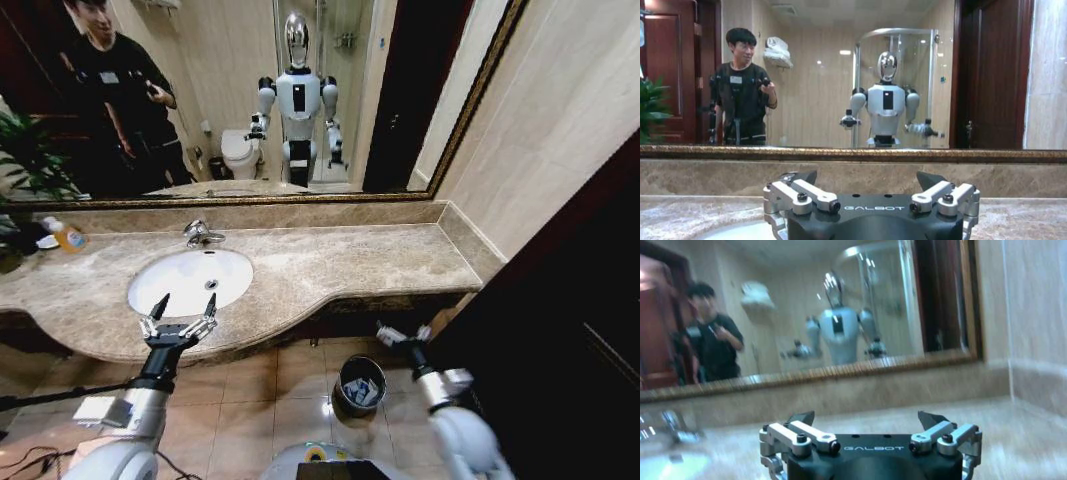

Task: Pick up the trash from the sink and place it in the trash bin.

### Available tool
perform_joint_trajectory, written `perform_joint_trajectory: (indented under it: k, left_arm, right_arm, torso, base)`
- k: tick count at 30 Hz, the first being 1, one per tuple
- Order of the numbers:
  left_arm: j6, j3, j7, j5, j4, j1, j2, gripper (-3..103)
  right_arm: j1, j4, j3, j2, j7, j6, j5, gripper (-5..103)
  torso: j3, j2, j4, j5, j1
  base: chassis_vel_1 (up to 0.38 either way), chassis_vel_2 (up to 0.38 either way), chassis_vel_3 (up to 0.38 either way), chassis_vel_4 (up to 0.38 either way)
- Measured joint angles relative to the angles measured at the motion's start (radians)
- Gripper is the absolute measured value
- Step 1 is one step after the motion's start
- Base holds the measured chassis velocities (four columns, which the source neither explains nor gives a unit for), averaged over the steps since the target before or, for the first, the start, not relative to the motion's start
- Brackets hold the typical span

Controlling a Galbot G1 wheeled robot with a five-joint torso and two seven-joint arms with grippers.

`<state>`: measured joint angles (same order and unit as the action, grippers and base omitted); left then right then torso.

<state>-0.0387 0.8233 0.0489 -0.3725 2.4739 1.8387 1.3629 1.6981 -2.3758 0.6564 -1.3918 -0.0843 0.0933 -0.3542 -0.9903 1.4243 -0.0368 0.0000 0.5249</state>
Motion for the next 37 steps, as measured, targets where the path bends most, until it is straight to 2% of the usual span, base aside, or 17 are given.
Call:
perform_joint_trajectory:
  k: [2, 5, 37]
  left_arm:
    - [0.000, 0.000, 0.000, 0.000, 0.000, 0.000, 0.000, 100]
    - [0.000, 0.000, 0.000, 0.000, 0.000, 0.000, 0.000, 100]
    - [0.000, 0.000, 0.000, 0.000, 0.000, 0.000, 0.000, 100]
  right_arm:
    - [-0.007, -0.038, 0.006, -0.001, 0.000, 0.052, 0.000, 100]
    - [-0.012, -0.042, 0.006, -0.001, 0.002, 0.067, 0.000, 100]
    - [-0.020, -0.021, 0.000, -0.002, 0.006, 0.066, 0.005, 100]
  torso:
    - [0.000, 0.000, 0.0000, -0.0001, 0.000]
    - [0.000, 0.000, 0.0000, 0.0001, 0.000]
    - [0.000, 0.000, 0.0000, 0.0000, 0.000]
  base:
    - [0.000, 0.000, 0.000, 0.000]
    - [0.000, 0.000, 0.000, 0.000]
    - [0.000, 0.000, 0.000, 0.000]
